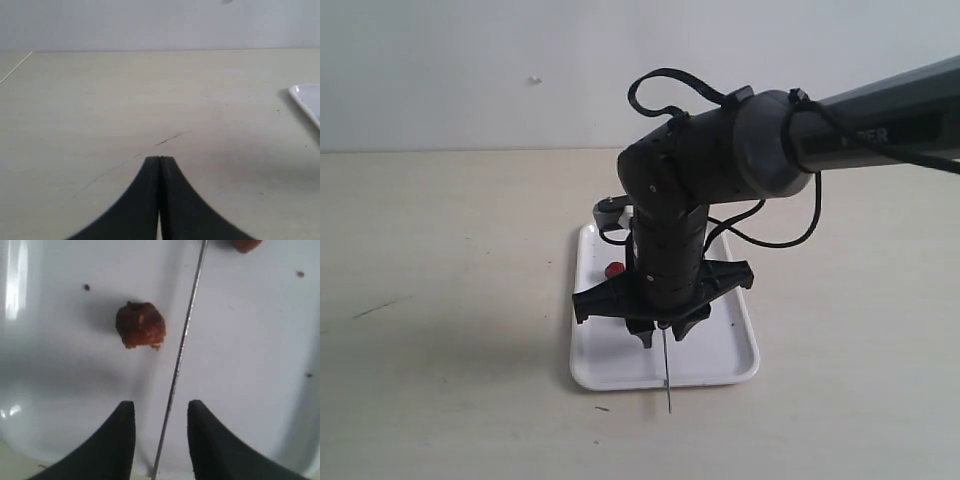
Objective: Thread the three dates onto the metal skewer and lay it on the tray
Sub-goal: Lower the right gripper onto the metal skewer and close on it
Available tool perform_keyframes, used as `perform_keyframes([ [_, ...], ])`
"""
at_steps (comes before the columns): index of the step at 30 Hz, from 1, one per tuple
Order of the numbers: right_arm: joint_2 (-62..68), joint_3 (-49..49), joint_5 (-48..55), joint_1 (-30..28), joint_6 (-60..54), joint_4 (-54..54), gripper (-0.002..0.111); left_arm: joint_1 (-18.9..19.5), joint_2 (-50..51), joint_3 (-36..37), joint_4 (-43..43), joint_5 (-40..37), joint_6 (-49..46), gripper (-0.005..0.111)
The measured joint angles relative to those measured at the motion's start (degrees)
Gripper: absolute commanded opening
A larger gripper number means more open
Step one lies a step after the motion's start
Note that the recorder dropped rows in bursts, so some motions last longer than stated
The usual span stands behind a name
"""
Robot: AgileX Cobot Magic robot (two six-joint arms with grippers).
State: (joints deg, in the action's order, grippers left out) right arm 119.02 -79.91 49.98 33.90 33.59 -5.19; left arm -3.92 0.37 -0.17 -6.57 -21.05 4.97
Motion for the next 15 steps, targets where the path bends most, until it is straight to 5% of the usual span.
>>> perform_keyframes([
  [15, 1.06, -0.32, -0.39, 0.0, 2.11, -3.13, 0.037, 0.0, 0.0, 0.0, 0.0, 0.0, 0.0, 0.001],
])
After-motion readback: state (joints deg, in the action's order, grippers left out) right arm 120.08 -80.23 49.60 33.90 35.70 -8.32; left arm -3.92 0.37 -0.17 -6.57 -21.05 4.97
